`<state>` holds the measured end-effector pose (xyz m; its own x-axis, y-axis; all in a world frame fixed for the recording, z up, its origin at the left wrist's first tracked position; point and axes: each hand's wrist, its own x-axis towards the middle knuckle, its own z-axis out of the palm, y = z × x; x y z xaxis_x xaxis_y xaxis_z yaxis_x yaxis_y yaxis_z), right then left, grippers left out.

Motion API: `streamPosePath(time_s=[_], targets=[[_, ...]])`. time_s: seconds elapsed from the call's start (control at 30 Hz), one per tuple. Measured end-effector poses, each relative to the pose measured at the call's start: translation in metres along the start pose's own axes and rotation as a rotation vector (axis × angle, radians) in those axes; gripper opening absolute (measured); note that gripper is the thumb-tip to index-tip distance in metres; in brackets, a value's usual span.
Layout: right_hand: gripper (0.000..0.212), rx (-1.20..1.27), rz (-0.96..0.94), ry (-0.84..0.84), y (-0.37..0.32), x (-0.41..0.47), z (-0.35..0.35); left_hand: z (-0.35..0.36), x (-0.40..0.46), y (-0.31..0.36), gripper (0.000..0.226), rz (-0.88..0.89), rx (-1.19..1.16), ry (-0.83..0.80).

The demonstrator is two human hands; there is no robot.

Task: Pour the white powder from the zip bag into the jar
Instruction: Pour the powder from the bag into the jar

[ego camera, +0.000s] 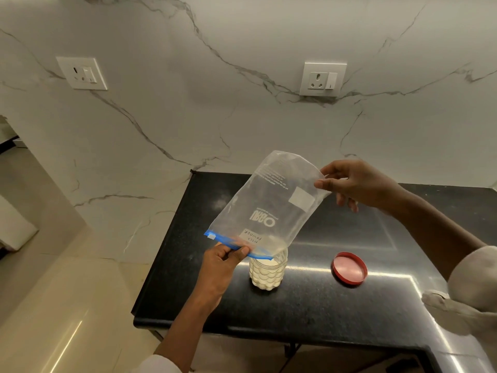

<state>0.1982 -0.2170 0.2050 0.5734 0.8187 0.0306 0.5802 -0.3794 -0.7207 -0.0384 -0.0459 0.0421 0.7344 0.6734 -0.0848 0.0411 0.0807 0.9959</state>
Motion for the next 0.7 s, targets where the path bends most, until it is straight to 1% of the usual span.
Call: streamPosePath(time_s=[0.07,0.17,0.27,0.43,0.57,0.7], targets=[[0.042,0.009,0.027,-0.002,0.006,-0.002,0.0,0.0,0.0,0.0,0.014,-0.008,-0.022,-0.008],[0.035,0.015,0.038,-0.004,0.01,-0.006,0.002,0.0,0.0,0.0,0.015,-0.024,-0.041,-0.012],[0.027,0.016,0.014,0.011,0.011,-0.009,0.003,0.001,0.002,0.0,0.016,-0.027,-0.025,-0.015],[0.021,0.064,-0.033,0.061,0.011,-0.015,0.004,0.001,0.003,-0.001,0.014,-0.022,0.013,-0.007],[0.026,0.141,-0.083,0.122,0.005,-0.02,0.01,0.0,0.002,0.0,0.011,-0.012,0.009,0.001],[0.026,0.213,-0.112,0.16,-0.001,-0.025,0.015,0.0,0.001,0.001,0.016,-0.008,0.006,0.026]])
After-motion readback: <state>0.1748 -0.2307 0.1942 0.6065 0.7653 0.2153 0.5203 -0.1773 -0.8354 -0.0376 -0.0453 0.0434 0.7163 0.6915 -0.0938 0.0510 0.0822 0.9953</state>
